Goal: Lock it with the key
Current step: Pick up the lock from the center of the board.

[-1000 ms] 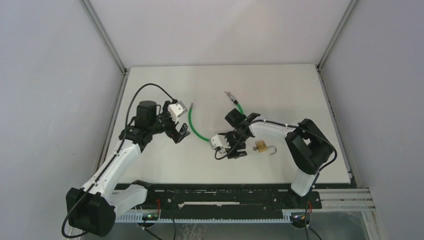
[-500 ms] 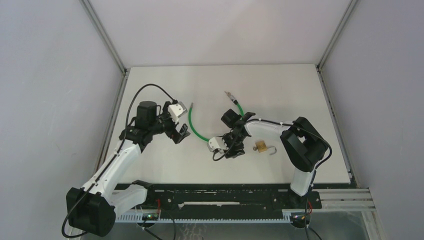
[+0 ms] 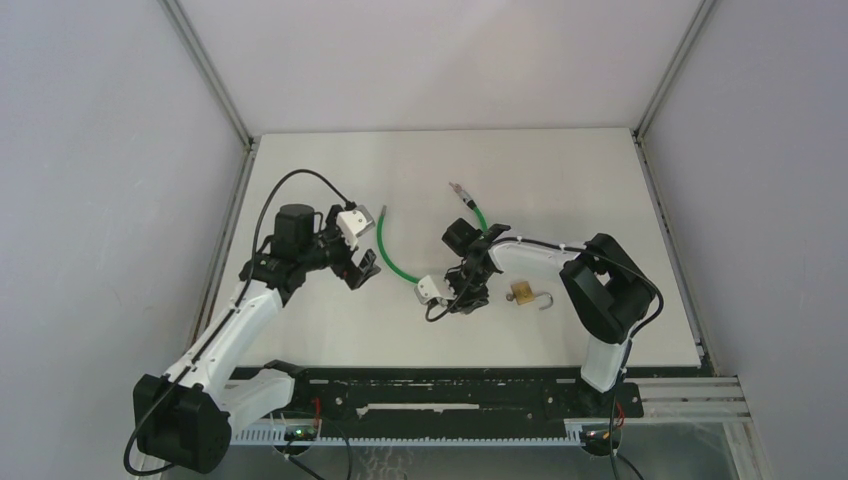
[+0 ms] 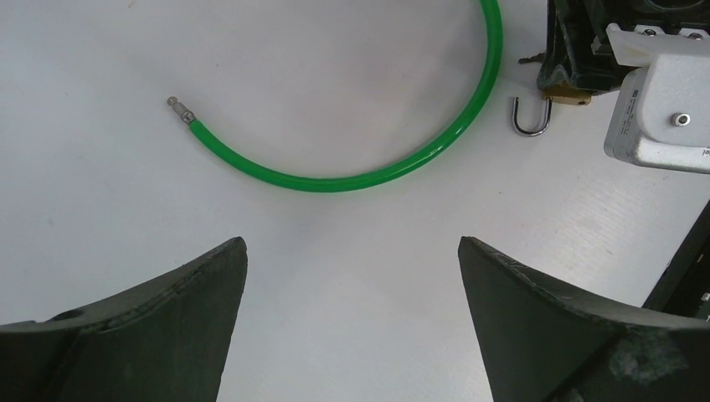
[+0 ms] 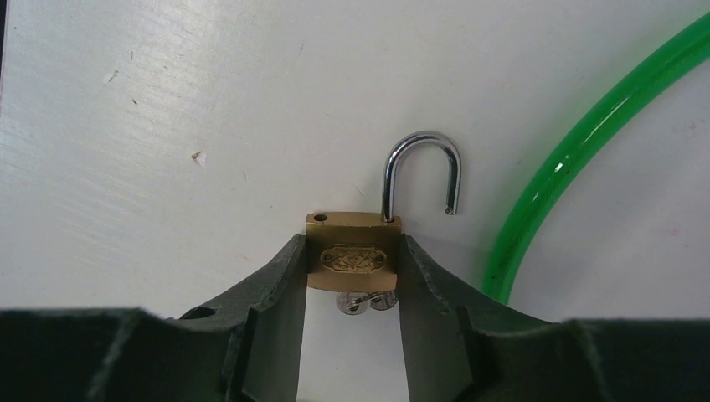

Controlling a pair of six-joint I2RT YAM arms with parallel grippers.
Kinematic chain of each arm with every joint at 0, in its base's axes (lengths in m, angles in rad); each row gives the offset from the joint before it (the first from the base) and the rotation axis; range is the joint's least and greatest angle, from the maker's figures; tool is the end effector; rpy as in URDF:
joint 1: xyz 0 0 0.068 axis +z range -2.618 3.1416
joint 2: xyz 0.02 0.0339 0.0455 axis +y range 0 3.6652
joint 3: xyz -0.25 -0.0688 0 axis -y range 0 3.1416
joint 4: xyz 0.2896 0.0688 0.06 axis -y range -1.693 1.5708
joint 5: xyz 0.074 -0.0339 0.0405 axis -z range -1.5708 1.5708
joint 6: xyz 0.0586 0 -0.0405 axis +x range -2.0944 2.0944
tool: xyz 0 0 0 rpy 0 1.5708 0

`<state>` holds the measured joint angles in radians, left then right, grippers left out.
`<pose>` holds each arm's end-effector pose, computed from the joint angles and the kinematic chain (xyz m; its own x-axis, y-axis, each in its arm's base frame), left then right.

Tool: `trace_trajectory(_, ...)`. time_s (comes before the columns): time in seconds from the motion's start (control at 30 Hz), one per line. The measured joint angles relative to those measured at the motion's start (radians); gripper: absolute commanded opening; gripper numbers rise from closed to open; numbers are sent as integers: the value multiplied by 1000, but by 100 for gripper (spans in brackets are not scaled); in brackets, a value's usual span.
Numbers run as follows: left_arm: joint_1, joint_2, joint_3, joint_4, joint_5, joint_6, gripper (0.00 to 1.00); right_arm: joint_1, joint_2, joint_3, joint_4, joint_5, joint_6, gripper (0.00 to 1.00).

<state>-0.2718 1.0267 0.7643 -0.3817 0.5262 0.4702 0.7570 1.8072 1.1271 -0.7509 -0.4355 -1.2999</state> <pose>0.2671 -0.1050 0.2354 -0.2352 0.4723 -0.8495 0.8139 0.5734 0.0934 0.2441 0.2646 0.0952 0.4485 -0.7781 -0.4398 -0.8716 -0.4897 -0.0225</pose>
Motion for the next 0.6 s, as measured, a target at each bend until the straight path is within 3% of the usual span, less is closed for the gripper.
trace_trajectory(0.4,0,-5,-45,92,-2,-55,99,-33,-28,-31,73,-20,152,1)
trace_trajectory(0.6,0,-5,-46,119,39,-63,96,-58,-145,-36,97,-50,233,0)
